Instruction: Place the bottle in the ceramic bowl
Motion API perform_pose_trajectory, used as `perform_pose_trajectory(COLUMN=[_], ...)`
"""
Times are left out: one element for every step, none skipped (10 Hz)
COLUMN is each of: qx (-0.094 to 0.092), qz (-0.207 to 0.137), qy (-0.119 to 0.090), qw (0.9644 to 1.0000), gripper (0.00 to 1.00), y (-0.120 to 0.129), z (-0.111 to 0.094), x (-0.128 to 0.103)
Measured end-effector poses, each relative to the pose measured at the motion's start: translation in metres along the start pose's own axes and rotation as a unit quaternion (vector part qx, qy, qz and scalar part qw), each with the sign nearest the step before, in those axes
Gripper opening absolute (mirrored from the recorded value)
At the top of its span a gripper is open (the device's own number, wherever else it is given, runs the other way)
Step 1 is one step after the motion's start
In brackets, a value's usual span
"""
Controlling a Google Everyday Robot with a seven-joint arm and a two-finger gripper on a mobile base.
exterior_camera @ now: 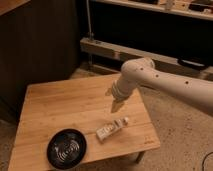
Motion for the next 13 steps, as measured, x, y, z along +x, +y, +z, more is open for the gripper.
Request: perform_pose_trajectory(qx=[-0.017, -0.023, -0.024, -0.018, -0.009, -0.002, 0.003, 0.007, 0.010, 0.011, 0.011, 0.009, 0.006], qz=[-0.036, -0.055, -0.056, -0.049, -0.045, -0.042, -0.043, -0.043, -0.041, -0.041, -0.041, -0.040, -0.041], qy=[0.011, 0.011, 0.004, -0.002, -0.008, -0.013, -0.018, -0.021, -0.025, -0.031, -0.038, -0.047, -0.055], qw=[0.9992, 0.9981, 0.9981, 0.9986, 0.9989, 0.9990, 0.9989, 0.9988, 0.9988, 0.9986, 0.9984, 0.9981, 0.9976], gripper=[0.65, 0.65, 0.65, 0.65, 0.65, 0.65, 0.65, 0.65, 0.65, 0.65, 0.65, 0.65, 0.65], y=[0.008, 0.019, 0.031, 0.043, 0.054, 0.061, 0.067, 0.071, 0.074, 0.075, 0.076, 0.078, 0.078], z=[0.013, 0.027, 0.039, 0.048, 0.052, 0.055, 0.059, 0.060, 0.062, 0.068, 0.076, 0.087, 0.098], x=[0.003, 0.010, 0.016, 0.022, 0.027, 0.028, 0.026, 0.026, 0.027, 0.026, 0.024, 0.023, 0.019])
